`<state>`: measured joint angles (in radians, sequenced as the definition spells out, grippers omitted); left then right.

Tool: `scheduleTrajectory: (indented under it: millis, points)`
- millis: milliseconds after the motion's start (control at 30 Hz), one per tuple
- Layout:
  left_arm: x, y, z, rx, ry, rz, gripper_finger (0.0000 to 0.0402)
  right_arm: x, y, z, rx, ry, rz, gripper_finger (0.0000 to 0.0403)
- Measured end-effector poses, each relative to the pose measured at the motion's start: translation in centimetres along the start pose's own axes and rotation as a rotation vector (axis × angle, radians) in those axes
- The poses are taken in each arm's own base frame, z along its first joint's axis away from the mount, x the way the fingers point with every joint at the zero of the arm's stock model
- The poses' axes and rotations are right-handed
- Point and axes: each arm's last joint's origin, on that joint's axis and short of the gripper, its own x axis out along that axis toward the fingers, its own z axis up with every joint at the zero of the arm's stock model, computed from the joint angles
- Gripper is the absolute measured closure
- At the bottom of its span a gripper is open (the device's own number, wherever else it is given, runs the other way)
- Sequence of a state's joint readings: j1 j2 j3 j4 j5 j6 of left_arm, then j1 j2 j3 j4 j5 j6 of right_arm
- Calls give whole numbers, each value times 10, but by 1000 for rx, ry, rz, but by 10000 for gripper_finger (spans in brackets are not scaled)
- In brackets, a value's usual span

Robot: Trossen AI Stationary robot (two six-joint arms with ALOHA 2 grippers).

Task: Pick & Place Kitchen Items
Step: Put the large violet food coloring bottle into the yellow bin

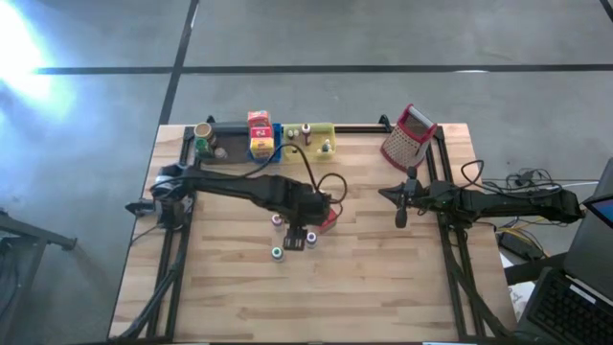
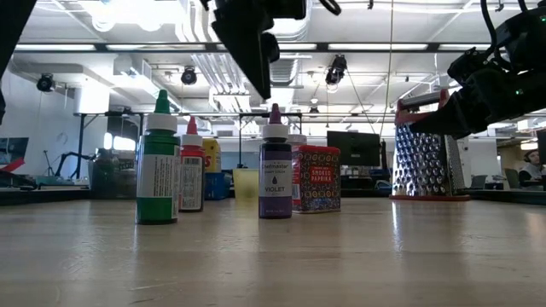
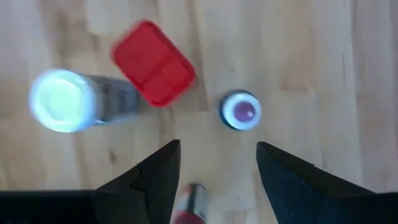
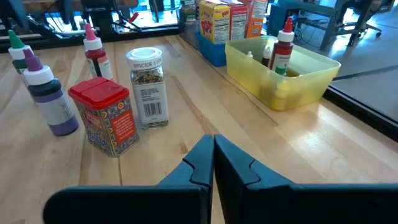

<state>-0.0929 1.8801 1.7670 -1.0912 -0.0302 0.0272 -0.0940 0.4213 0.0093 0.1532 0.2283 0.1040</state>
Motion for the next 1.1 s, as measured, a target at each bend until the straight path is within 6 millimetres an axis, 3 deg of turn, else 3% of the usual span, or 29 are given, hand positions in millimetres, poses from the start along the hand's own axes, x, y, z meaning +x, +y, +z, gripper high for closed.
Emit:
scheduleTrajectory:
  millis: [167,433,800,1100]
  points:
    - [-4,7,5,-42,-52,31,186,0,0,0,0,0,0,394]
    - [10,-9,0,-10,-23,-21,186,0,0,0,0,0,0,394]
    - [37,-15,-8,16,-40,-87,186,0,0,0,0,0,0,394]
    - [46,-16,-7,30,-95,-87,186,0,0,0,0,0,0,394]
